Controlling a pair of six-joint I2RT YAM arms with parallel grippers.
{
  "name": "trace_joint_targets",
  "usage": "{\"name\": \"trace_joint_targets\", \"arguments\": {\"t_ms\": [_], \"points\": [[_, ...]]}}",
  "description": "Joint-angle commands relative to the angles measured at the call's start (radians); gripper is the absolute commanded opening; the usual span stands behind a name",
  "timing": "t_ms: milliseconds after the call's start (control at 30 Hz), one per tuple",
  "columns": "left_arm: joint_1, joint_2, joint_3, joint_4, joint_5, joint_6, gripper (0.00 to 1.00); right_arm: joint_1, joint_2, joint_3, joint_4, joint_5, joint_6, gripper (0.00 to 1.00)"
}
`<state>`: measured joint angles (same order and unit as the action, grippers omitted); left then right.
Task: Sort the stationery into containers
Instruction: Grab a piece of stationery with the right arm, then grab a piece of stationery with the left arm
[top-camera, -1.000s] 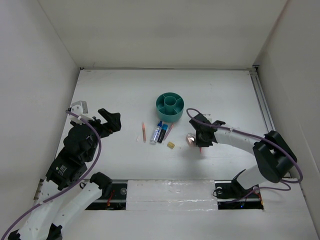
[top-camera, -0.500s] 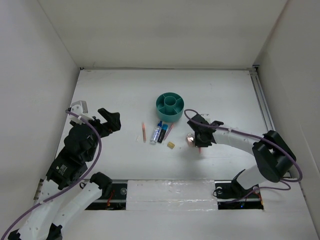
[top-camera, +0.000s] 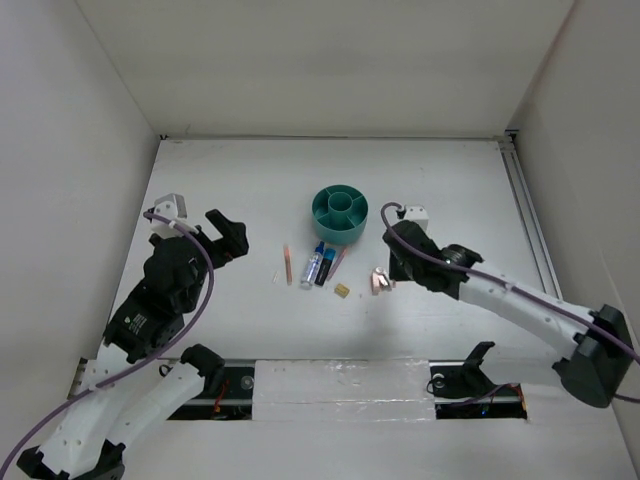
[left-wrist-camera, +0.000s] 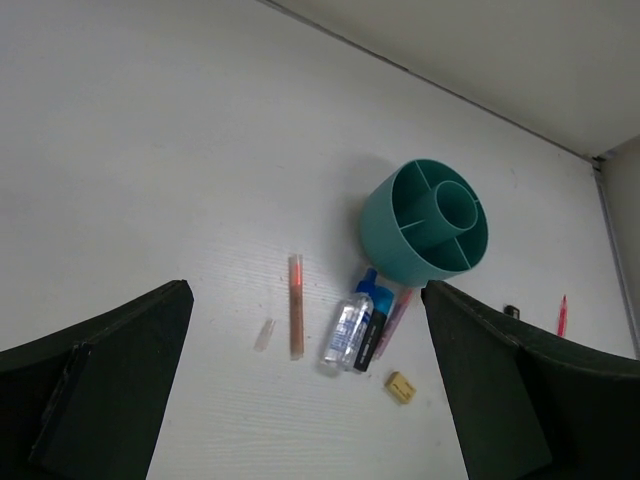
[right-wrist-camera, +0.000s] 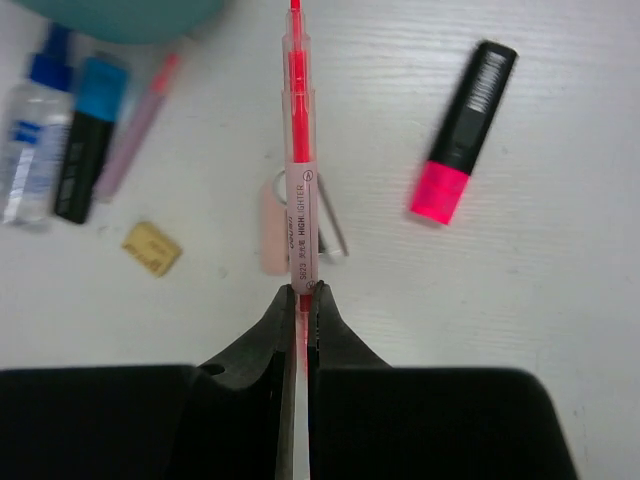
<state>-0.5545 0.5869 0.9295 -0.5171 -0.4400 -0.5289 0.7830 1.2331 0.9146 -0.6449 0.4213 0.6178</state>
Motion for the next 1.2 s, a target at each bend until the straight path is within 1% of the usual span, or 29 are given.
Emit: {"name": "trace_joint_targets", "arguments": {"t_ms": [0,33,67,133,167,233,267,300,400,533,633,667,733,800,867,1033,1100,1167], "points": [[-0.002,0.008,0.009,0.060,0.068,-0.055,1.00,0.042,-0.137,-0.043,0.089,-0.033,-0.075,0.00],[-0.002,0.022,-0.006,0.075,0.098,-0.071,1.00,0.042,-0.223,-0.068,0.167,-0.076,-0.117,0.00],[-0.002,0.043,-0.027,0.090,0.150,-0.092,1.00,0.042,-0.265,-0.091,0.209,-0.178,-0.128,0.00],[-0.002,0.083,-0.050,0.144,0.202,-0.158,1.00,0.042,-0.373,-0.152,0.301,-0.272,-0.139,0.00],[-0.002,0.137,-0.067,0.172,0.261,-0.180,1.00,0.042,-0.400,-0.161,0.312,-0.323,-0.148,0.00],[-0.002,0.207,-0.116,0.245,0.303,-0.230,1.00,0.042,-0.431,-0.161,0.312,-0.332,-0.148,0.00],[-0.002,0.246,-0.127,0.264,0.314,-0.230,1.00,0.042,-0.431,-0.146,0.273,-0.332,-0.161,0.00],[-0.002,0.322,-0.136,0.279,0.314,-0.243,1.00,0.051,-0.431,-0.132,0.251,-0.332,-0.161,0.00],[-0.002,0.437,-0.156,0.311,0.299,-0.252,1.00,0.052,-0.431,-0.097,0.182,-0.332,-0.185,0.00],[0.007,0.526,-0.167,0.312,0.256,-0.241,1.00,0.061,-0.491,-0.106,0.163,-0.341,-0.204,0.00],[0.016,0.560,-0.176,0.292,0.212,-0.241,1.00,0.061,-0.538,-0.135,0.192,-0.357,-0.204,0.00],[0.016,0.571,-0.176,0.282,0.201,-0.253,0.98,0.061,-0.549,-0.149,0.192,-0.372,-0.204,0.00],[0.016,0.571,-0.187,0.273,0.190,-0.266,0.98,0.061,-0.549,-0.160,0.192,-0.383,-0.213,0.00],[0.034,0.585,-0.208,0.263,0.175,-0.266,0.95,0.061,-0.549,-0.160,0.202,-0.403,-0.213,0.00],[0.059,0.614,-0.219,0.262,0.204,-0.276,0.93,0.061,-0.549,-0.160,0.214,-0.426,-0.224,0.00],[0.059,0.645,-0.228,0.252,0.204,-0.276,0.85,0.061,-0.549,-0.169,0.223,-0.426,-0.234,0.00],[0.059,0.645,-0.228,0.252,0.204,-0.276,0.80,0.061,-0.549,-0.169,0.223,-0.426,-0.234,0.00],[0.059,0.645,-0.238,0.243,0.204,-0.264,0.78,0.061,-0.549,-0.169,0.223,-0.426,-0.234,0.00]]}}
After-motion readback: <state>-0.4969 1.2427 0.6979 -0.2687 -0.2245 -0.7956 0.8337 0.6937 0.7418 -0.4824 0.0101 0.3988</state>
